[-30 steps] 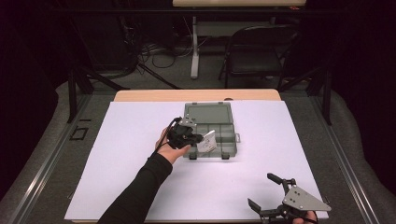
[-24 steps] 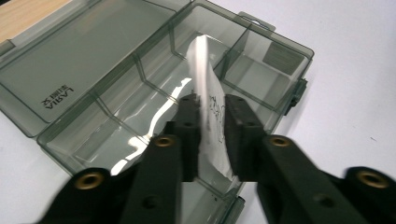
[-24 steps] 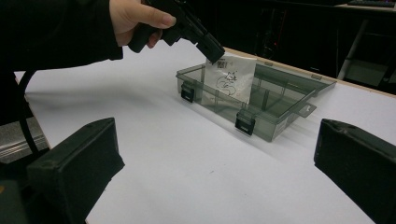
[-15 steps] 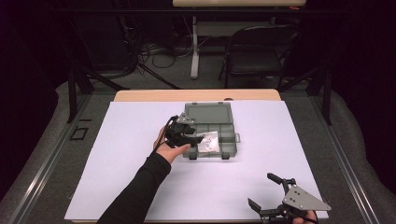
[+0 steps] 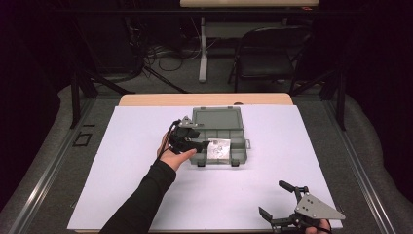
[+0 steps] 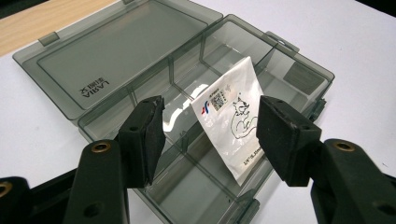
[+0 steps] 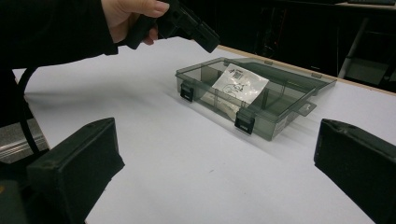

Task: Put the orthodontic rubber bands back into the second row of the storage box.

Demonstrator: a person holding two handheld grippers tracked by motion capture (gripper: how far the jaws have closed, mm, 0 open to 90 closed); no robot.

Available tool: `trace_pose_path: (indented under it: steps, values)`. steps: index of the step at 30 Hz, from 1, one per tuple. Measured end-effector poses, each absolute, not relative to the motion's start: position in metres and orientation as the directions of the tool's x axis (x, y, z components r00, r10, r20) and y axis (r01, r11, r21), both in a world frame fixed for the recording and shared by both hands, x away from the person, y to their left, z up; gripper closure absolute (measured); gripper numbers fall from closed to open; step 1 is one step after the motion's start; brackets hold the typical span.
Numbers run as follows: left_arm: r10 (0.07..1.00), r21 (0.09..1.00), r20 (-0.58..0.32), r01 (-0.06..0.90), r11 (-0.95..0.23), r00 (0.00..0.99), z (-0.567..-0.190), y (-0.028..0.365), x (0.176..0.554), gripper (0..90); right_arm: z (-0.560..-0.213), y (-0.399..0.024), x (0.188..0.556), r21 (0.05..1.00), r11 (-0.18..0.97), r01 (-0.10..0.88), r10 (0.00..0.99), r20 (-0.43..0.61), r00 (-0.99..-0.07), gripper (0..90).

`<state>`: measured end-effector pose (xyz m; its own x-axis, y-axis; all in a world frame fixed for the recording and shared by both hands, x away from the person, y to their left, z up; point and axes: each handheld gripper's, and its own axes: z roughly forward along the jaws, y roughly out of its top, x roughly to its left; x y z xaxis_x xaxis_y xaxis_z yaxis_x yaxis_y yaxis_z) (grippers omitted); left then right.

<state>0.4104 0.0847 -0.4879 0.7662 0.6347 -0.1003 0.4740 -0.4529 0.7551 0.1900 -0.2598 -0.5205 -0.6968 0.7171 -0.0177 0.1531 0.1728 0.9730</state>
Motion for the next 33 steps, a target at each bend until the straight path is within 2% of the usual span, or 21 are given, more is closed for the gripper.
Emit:
trace_pose_path:
  steps: [26,30,33]
  values:
    - [0.678,0.837,-0.112,0.437,-0.330,0.727,-0.462,0.123,0.380,41.6,-0.519,-0.260,0.188,0.973,0.175,0.151,0.718,-0.021,-0.696,0.0]
    - [0.673,0.835,-0.153,0.459,-0.303,0.723,-0.458,0.130,0.376,33.4,-0.520,-0.259,0.189,0.975,0.169,0.146,0.721,-0.021,-0.693,0.0]
    - [0.672,0.850,-0.159,0.447,-0.279,0.723,-0.454,0.135,0.371,30.4,-0.519,-0.260,0.188,0.974,0.176,0.144,0.718,-0.027,-0.695,0.0]
